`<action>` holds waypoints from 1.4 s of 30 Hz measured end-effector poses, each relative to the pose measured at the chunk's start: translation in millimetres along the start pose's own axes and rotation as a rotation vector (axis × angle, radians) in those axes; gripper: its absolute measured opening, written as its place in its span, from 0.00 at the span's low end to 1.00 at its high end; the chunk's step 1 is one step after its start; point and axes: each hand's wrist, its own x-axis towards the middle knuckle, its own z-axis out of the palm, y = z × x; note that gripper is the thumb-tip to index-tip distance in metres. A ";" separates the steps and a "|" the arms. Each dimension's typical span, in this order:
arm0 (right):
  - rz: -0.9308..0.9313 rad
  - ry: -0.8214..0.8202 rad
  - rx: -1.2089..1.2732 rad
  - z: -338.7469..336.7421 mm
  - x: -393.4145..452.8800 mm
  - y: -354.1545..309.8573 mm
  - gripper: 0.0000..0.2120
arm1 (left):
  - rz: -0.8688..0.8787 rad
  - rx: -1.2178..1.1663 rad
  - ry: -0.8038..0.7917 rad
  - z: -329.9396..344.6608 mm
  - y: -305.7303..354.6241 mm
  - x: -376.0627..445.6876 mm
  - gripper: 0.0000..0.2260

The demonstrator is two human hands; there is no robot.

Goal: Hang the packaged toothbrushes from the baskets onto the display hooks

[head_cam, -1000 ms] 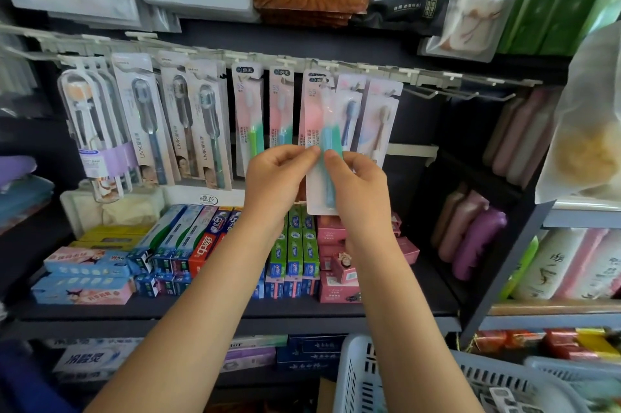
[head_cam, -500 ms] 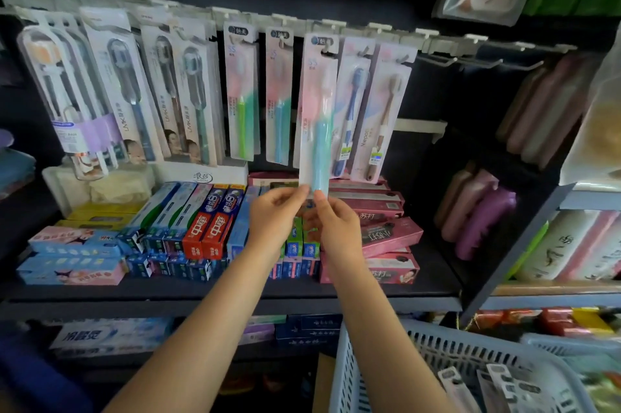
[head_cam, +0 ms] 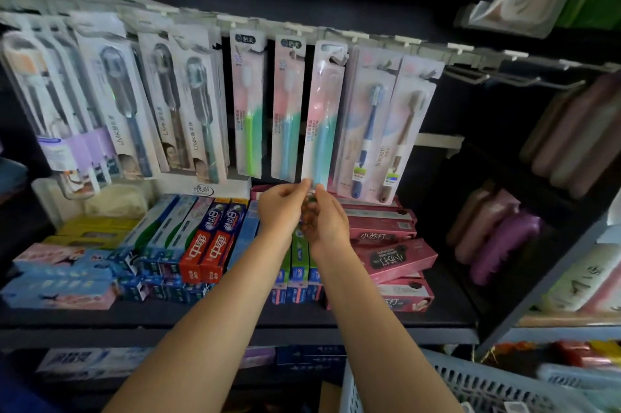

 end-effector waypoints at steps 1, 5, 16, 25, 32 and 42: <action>0.008 0.003 0.003 1.8 4.7 0.6 0.10 | 0.006 0.010 0.006 1.1 -0.1 3.8 0.06; 0.030 -0.011 0.015 3.7 16.6 0.7 0.12 | 0.029 0.038 0.001 4.6 -1.7 13.3 0.09; -0.060 -0.068 -0.283 -103.2 -58.6 12.4 0.09 | 0.117 0.205 -0.141 -26.4 -67.5 -74.8 0.09; 0.012 0.246 -1.124 -310.3 -118.1 81.0 0.07 | 0.165 0.861 -0.623 -3.6 -214.3 -217.1 0.19; 0.106 0.632 -1.655 -407.5 -145.2 81.9 0.32 | 0.127 1.370 -0.663 4.7 -269.6 -276.8 0.41; 0.213 0.524 -1.763 -440.9 -146.3 95.5 0.54 | 0.137 1.404 -0.512 2.2 -287.3 -298.1 0.39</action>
